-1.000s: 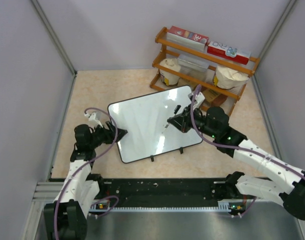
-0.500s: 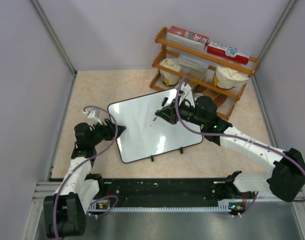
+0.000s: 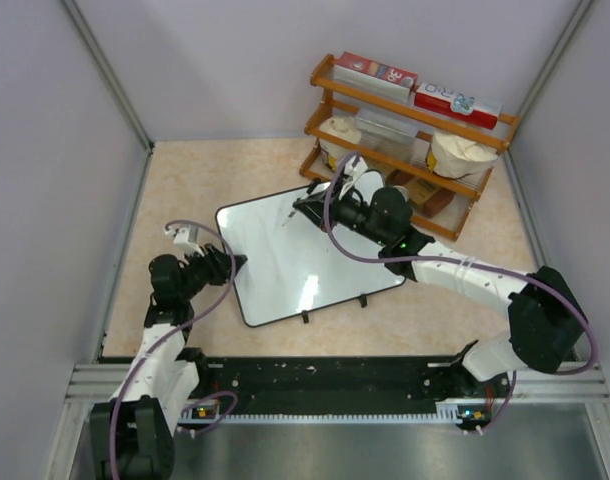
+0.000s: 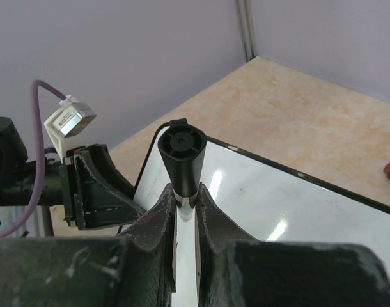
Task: Write a sentence on the whiteboard
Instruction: Hold the whiteboard at the center of the board, then write a sentence on the whiteboard.
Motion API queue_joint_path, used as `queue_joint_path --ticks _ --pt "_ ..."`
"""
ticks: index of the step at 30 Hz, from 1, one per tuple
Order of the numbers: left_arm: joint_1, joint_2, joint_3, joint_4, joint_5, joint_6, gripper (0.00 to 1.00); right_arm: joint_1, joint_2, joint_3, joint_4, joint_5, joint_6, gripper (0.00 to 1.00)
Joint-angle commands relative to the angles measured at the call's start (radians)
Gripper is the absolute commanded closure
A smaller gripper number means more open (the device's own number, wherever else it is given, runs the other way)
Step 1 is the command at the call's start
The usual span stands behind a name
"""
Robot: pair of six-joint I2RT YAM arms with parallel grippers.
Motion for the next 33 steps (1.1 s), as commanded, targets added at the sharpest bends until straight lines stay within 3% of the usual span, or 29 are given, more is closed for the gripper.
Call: queue_joint_path --ticks 1,6,17,33 --pt "0.000 -0.014 -0.014 0.069 0.000 0.019 0.63 0.070 0.028 0.005 0.195 0.174 -0.120 1.00" --pt "0.001 -0.030 -0.025 0.074 0.000 0.014 0.73 0.090 0.060 -0.020 0.303 0.228 -0.137 1.00" --pt "0.001 -0.061 -0.053 0.078 -0.046 -0.001 0.99 0.121 0.123 0.019 0.323 0.217 -0.165 1.00" --pt "0.003 -0.057 -0.056 0.083 -0.048 -0.004 1.00 0.164 0.123 0.036 0.307 0.323 -0.222 1.00"
